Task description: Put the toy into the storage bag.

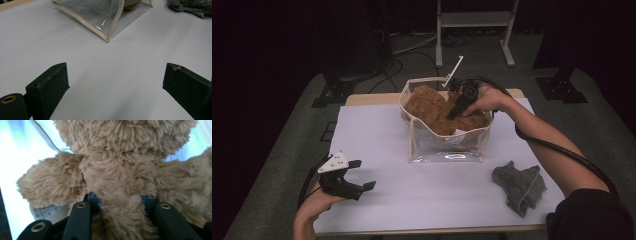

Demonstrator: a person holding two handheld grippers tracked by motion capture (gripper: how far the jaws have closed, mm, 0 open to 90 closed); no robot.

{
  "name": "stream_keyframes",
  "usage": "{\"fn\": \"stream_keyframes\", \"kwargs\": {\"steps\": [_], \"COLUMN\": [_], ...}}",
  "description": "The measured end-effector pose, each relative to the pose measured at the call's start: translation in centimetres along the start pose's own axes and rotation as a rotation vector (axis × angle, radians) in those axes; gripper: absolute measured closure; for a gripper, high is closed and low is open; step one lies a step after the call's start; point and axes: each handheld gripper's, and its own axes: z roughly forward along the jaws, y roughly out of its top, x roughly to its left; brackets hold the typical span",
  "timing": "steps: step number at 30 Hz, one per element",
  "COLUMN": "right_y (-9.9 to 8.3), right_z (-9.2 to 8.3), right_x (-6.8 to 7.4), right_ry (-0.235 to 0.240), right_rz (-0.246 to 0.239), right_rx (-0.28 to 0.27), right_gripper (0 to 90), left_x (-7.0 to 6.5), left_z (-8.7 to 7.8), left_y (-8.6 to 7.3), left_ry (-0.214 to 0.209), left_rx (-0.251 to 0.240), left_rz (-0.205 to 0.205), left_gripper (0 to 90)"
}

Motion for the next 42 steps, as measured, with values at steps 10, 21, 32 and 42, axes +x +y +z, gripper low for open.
{"fn": "stream_keyframes", "kwargs": {"steps": [10,21,32,42], "right_y": [0.5,1.5,1.7,0.9], "right_z": [-0.2,-1.1,-0.2,2.1], "right_x": [-0.1,0.4,0.0,0.1], "right_ry": [-0.025,-0.074,-0.087,-0.077], "right_rz": [0.029,0.003,0.019,0.025], "right_rx": [-0.038,-0.065,-0.039,0.048], "right_gripper": [43.9,34.0,62.2,69.2], "left_x": [0.0,0.0,0.1,0.1], "left_z": [0.0,-0.1,-0.1,-0.1], "left_y": [0.1,0.1,0.1,0.1], "left_ry": [-0.002,0.002,0.002,0.002], "left_rx": [-0.007,-0.011,-0.012,-0.006], "left_rz": [0.001,-0.003,0.0,-0.004], "left_gripper": [5.6,5.6,5.6,5.6]}}
